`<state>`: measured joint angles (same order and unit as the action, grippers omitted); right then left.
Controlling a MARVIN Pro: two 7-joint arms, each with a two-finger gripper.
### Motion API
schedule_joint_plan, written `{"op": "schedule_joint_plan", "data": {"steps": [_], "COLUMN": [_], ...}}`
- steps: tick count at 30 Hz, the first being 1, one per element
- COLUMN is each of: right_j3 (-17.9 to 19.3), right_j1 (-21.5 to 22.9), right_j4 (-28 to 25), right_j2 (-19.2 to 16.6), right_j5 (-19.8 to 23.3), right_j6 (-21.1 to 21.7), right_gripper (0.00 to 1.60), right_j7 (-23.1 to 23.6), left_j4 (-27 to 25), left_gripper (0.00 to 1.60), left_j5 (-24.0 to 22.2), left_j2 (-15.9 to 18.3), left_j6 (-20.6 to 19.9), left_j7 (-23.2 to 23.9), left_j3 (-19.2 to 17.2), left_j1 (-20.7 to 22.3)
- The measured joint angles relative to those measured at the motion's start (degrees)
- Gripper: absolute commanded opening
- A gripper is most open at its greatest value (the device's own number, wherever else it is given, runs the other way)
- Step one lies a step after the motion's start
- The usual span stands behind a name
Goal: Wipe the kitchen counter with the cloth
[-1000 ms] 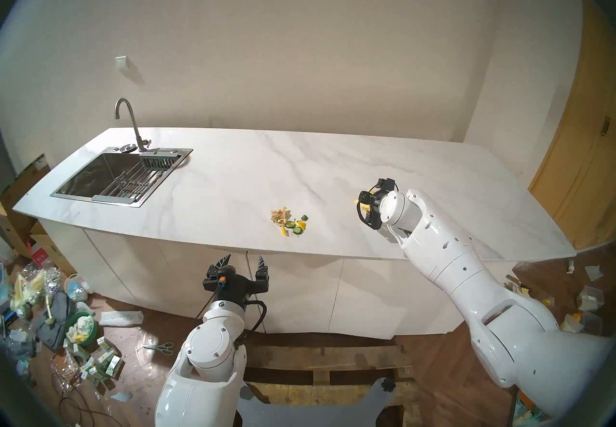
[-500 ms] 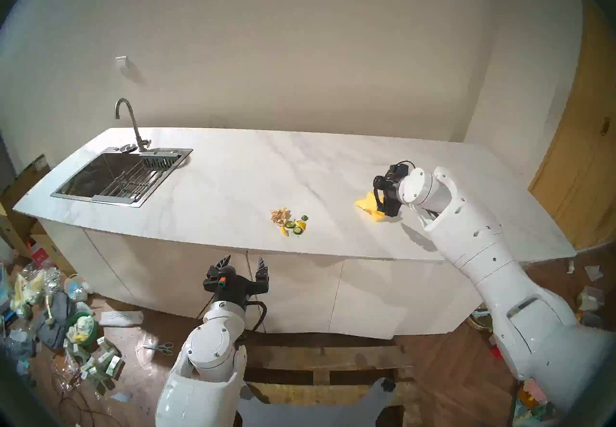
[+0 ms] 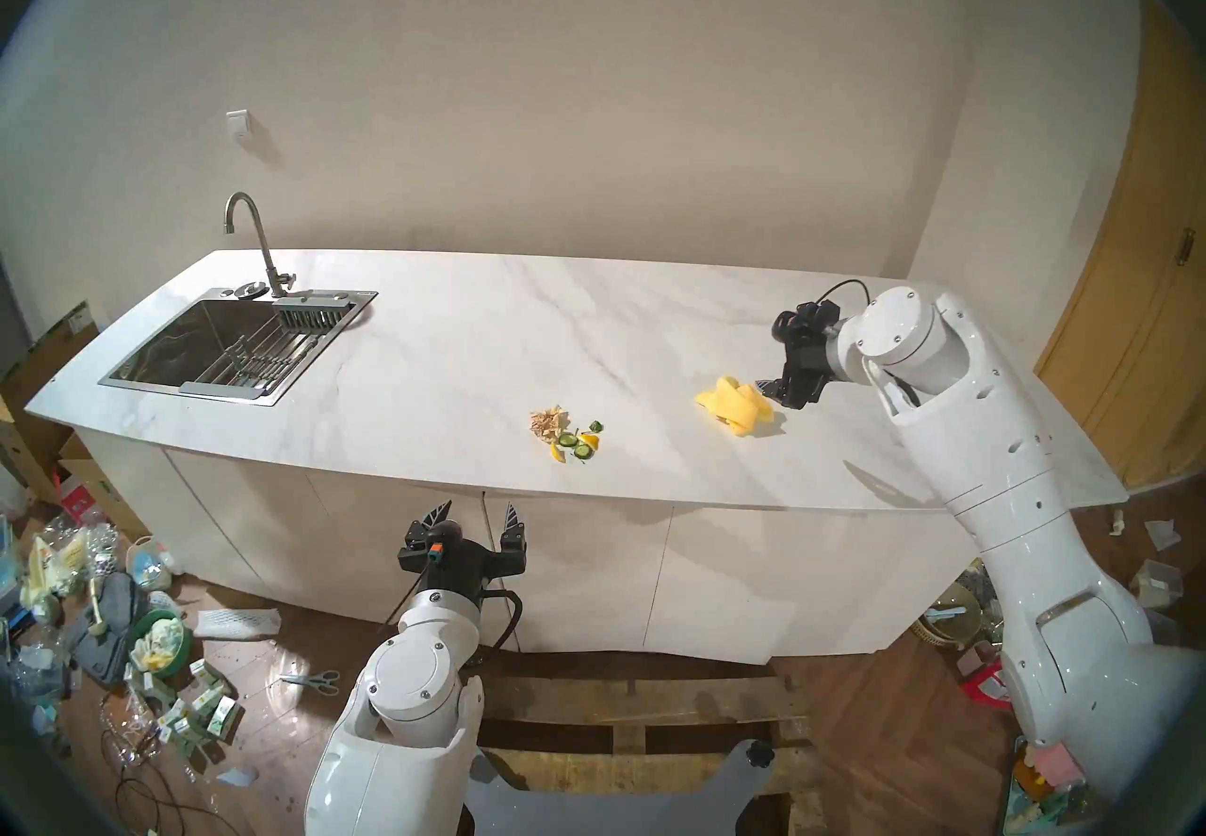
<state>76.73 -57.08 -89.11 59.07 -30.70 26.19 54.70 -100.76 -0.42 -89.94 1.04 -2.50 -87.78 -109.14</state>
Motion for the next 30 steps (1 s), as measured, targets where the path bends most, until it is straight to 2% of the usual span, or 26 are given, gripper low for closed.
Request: {"op": "schedule_joint_plan", "data": {"steps": [7,15,23,30], "right_j3": [6.18,14.24,21.11,24.50], "right_j1": [-3.38,-7.68,-13.24,-17.56], "right_j4": [-5.35,-11.61,-17.54,-22.52], "right_j2": [-0.14,1.25,3.95,7.53], "right_j5": [5.98,11.22,14.01,15.23], "right_j6": [1.71,5.15,8.92,10.77], "right_gripper": [1.60,1.60,1.60,1.60], "right_j7": [2.35,1.89,0.05,-2.56], "left_j4": [0.05,0.08,0.02,-0.07], "left_gripper": [1.60,1.60,1.60,1.60], "left_j5": [0.00,0.00,0.00,0.00], "left_j2": [0.00,0.00,0.00,0.01], "left_j6": [0.00,0.00,0.01,0.01], "left_j7": [-0.04,-0.07,-0.08,-0.08], "left_j3": [0.02,0.04,0.07,0.11], "left_j1": [0.05,0.10,0.10,0.09]}}
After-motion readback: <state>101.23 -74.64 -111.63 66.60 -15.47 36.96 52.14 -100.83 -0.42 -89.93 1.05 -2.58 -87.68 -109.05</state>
